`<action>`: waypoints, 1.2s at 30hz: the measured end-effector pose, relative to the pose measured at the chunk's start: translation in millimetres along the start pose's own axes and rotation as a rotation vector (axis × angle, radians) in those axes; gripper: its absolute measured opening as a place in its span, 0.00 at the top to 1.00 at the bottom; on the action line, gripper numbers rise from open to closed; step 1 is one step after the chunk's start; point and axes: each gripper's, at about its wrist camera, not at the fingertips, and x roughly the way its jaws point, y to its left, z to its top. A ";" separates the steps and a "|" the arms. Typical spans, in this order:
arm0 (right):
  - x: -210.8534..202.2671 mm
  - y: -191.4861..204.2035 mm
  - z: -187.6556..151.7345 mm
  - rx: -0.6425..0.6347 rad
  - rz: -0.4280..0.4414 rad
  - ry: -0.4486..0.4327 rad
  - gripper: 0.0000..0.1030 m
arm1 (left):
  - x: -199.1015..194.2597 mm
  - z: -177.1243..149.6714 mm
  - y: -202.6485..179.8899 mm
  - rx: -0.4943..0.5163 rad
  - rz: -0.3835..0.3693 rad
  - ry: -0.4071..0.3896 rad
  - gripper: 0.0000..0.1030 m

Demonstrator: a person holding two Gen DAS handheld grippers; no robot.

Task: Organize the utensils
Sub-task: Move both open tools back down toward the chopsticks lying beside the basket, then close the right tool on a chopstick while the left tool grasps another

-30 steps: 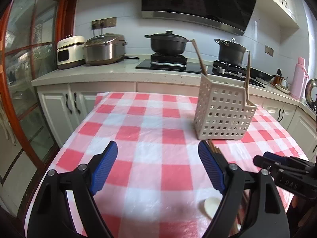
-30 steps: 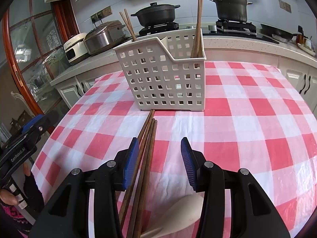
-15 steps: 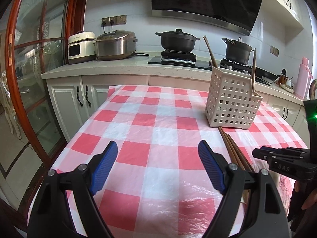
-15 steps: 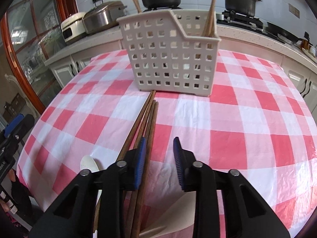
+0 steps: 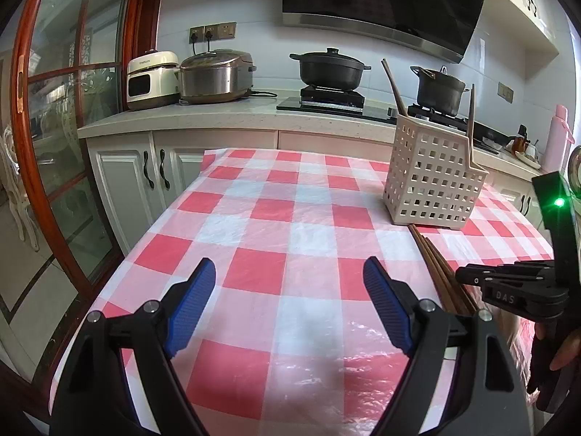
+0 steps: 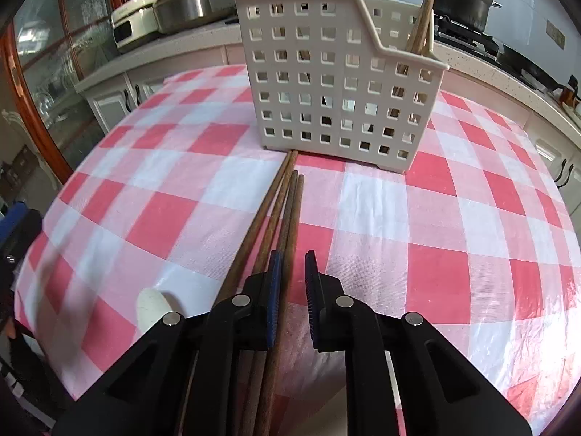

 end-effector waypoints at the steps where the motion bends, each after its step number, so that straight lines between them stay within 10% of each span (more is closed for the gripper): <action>1: 1.1 -0.1 0.8 0.001 -0.003 0.004 0.87 | -0.2 -0.4 0.8 0.000 0.001 0.000 0.22; 16: 19.1 2.1 14.7 -0.032 -0.041 0.061 0.91 | 1.0 -2.8 -0.4 0.001 -0.008 0.017 0.22; 36: -42.5 -45.7 -14.0 0.098 0.061 -0.135 0.94 | 50.5 20.3 -92.7 0.126 -0.143 0.158 0.36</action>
